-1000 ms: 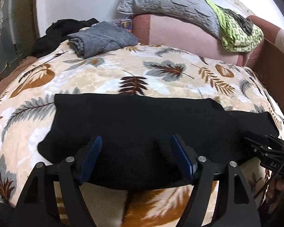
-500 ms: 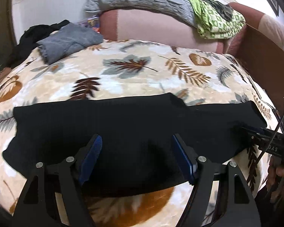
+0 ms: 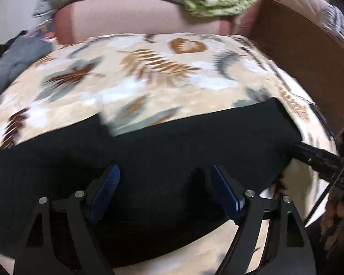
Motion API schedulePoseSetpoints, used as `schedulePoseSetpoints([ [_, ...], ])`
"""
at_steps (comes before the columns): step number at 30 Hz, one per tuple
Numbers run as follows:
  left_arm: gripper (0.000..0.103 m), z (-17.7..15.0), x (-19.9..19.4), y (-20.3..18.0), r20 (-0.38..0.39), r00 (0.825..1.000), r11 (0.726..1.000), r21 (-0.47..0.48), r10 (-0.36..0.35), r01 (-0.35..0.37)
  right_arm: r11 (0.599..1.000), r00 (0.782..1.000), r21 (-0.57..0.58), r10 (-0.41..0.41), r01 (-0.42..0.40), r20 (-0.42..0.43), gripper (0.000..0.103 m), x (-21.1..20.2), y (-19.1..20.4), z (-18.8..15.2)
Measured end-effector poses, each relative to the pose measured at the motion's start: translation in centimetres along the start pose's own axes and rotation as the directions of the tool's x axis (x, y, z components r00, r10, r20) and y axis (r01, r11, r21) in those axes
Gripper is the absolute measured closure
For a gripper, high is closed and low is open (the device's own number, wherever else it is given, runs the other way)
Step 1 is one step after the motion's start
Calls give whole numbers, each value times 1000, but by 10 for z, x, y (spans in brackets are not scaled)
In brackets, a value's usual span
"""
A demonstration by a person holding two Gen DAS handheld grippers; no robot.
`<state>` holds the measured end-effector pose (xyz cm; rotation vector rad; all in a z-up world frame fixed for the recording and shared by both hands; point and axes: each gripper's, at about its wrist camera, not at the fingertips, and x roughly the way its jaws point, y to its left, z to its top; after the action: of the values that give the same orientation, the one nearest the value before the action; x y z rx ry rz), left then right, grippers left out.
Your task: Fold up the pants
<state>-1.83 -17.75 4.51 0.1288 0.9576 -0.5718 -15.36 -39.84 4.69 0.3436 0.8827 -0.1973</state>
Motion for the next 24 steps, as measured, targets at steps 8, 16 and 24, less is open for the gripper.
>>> schedulePoseSetpoints([
  [8, 21, 68, 34, -51, -62, 962, 953, 138, -265, 271, 979, 993, 171, 113, -114, 16, 43, -3, -43, -14],
  [16, 21, 112, 100, -112, -256, 882, 870, 205, -395, 449, 944, 972, 236, 211, -229, 100, 37, 8, -49, -17],
  [24, 18, 109, 132, -158, -322, 865, 834, 280, -384, 475, 921, 958, 275, 242, -277, 155, 38, 21, -53, -11],
])
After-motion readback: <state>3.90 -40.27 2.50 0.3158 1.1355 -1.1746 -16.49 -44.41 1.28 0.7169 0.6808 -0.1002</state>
